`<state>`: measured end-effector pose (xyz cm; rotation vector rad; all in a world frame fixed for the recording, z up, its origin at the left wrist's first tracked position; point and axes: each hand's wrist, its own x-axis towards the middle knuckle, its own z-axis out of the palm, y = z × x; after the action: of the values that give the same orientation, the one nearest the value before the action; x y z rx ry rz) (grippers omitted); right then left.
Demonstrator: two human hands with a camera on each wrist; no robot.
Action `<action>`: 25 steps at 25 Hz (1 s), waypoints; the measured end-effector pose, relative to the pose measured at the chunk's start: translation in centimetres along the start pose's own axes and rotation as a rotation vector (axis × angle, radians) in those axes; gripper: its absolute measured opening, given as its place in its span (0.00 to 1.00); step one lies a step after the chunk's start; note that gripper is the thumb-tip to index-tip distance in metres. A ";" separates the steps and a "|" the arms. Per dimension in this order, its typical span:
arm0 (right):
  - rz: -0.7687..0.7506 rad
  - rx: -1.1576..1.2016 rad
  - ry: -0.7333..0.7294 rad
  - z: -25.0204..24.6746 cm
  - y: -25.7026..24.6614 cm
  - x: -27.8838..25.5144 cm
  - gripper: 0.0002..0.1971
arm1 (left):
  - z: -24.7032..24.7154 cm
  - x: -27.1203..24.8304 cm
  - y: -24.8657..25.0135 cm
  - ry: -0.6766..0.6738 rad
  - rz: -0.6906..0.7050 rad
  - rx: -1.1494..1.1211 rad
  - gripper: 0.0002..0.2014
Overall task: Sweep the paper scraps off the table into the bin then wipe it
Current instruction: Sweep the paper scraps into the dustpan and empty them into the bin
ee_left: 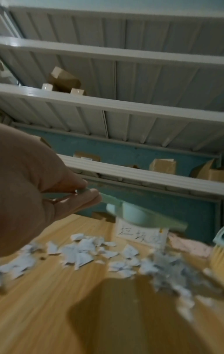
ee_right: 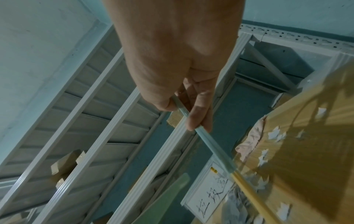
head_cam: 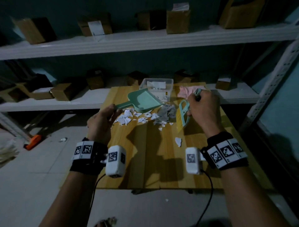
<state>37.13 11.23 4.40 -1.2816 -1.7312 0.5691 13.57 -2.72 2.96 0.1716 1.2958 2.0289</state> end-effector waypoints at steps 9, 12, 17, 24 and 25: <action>0.101 0.012 0.006 -4.4 1.5 1.9 0.10 | -4.3 -0.9 0.7 0.015 -0.111 0.079 0.08; 0.221 0.231 -0.057 -6.4 2.0 2.2 0.08 | -5.8 -2.0 0.8 0.059 -0.064 0.116 0.08; 0.079 -0.129 0.007 -7.6 2.8 1.6 0.11 | -6.7 -3.1 0.5 -0.028 -0.089 0.151 0.08; -0.036 -0.428 0.122 -6.0 4.7 1.1 0.16 | -5.1 -2.1 1.8 -0.027 -0.046 0.300 0.06; -0.039 -0.432 0.100 -5.4 4.8 1.3 0.16 | -4.9 -2.1 1.9 -0.029 -0.039 0.334 0.06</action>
<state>44.15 13.44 3.90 -1.5371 -1.8512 0.1034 11.90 -8.11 2.62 0.3252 1.5996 1.7587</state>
